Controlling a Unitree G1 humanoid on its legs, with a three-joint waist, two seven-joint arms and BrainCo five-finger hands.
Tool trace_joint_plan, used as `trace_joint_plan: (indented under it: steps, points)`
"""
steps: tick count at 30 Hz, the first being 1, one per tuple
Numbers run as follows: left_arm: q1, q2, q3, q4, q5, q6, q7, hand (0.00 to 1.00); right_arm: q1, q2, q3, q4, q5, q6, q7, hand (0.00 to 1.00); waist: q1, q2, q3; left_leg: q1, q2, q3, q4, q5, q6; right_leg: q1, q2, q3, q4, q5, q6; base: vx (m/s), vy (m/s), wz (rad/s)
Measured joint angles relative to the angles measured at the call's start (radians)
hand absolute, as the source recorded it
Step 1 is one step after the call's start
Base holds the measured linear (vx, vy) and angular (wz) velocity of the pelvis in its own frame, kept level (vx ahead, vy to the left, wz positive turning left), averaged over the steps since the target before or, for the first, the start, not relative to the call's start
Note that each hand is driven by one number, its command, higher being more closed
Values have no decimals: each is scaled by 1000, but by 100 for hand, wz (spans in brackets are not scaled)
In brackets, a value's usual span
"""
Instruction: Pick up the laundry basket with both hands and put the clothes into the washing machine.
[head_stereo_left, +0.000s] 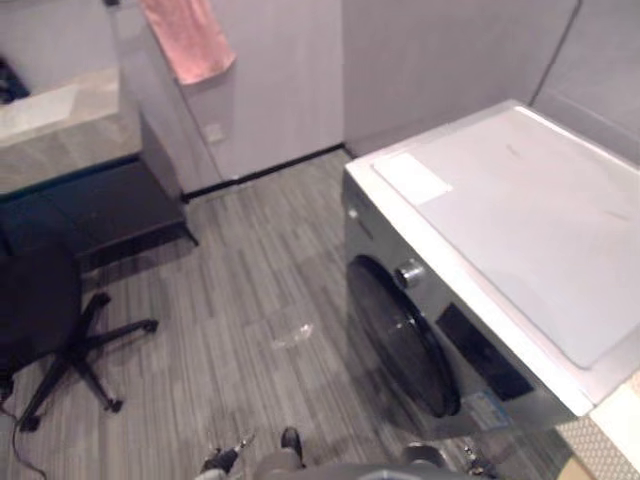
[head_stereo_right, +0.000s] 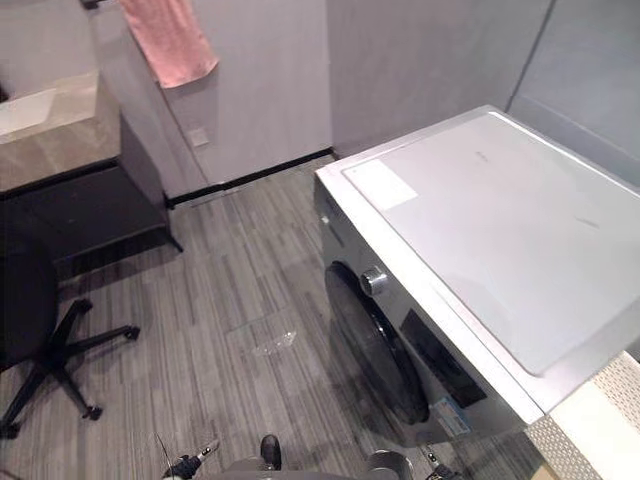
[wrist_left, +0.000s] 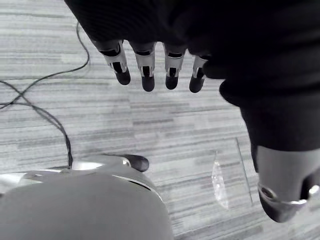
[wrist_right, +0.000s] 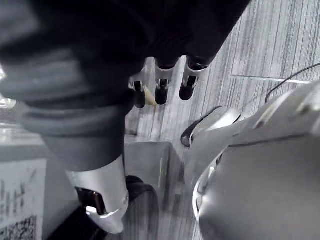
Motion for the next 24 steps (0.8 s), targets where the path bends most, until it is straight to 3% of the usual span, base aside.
trace_joint_plan:
  steps: [4,7,8,9,11,12,14,16,19,22,23,24]
  points:
    - [-19,12,-3,1,0,-1,1,0,-40,11,3,4,0,1,-2,0,15,-20,12,-47,-32,28,82,-57,36,8,-32,26,-79,24,47,108,132,-15]
    - [-45,25,-22,1,-10,-16,1,0,-85,4,31,23,-3,3,-1,0,18,-40,27,-103,-71,61,251,-189,75,19,-88,54,-98,48,83,142,202,-19]
    - [-49,28,-38,1,-14,-19,1,0,-95,4,30,28,-3,3,-1,0,18,-33,23,-113,-72,61,282,-218,84,25,-99,59,-87,57,96,204,245,-22]
    - [-61,27,-62,4,-22,-20,-1,0,-111,3,30,40,-3,4,-1,0,17,-23,32,-114,-81,63,318,-255,95,2,-111,84,-27,75,79,204,230,-10]
    - [-83,21,-106,3,-31,-22,-8,0,-125,7,39,31,-7,2,1,0,15,-8,41,-89,-88,59,312,-267,114,-70,-117,125,143,135,-13,315,352,10]
    - [-84,18,-126,-5,-31,-31,-22,0,-125,6,40,28,-11,3,2,0,17,-4,44,-57,-90,43,295,-270,121,-120,-102,168,268,173,-80,354,282,43]
    - [-88,15,-132,-23,-32,-34,-24,0,-103,19,48,19,-9,2,6,0,6,-3,55,-9,-88,-4,270,-274,130,-150,0,242,407,80,-35,304,133,66]
    - [-97,16,-115,-25,-29,-35,-26,0,-83,47,49,-17,14,-3,7,0,22,-26,60,58,-93,-18,215,-277,136,-201,123,257,471,-17,-39,299,34,44]
    - [-93,-13,-100,-18,-19,-35,-43,0,-68,44,58,-37,40,7,18,0,15,-9,69,138,-92,-35,142,-277,136,-244,213,227,360,-40,-59,283,-31,19]
    - [-107,-61,-69,-18,-15,-36,-47,0,-19,46,6,-43,68,20,13,0,11,4,75,181,-77,-79,112,-288,118,-279,238,253,140,0,-73,318,-104,43]
    - [-110,-69,-52,-19,-6,-36,-48,0,-4,48,-5,-46,71,22,13,0,9,8,78,192,-68,-89,113,-302,94,-278,234,271,66,44,-80,433,-200,49]
    - [-110,-72,-31,-20,3,-36,-49,0,13,52,-26,-40,103,66,14,0,8,-4,77,208,-66,-99,123,-324,67,-260,211,284,-25,165,-70,392,-205,27]
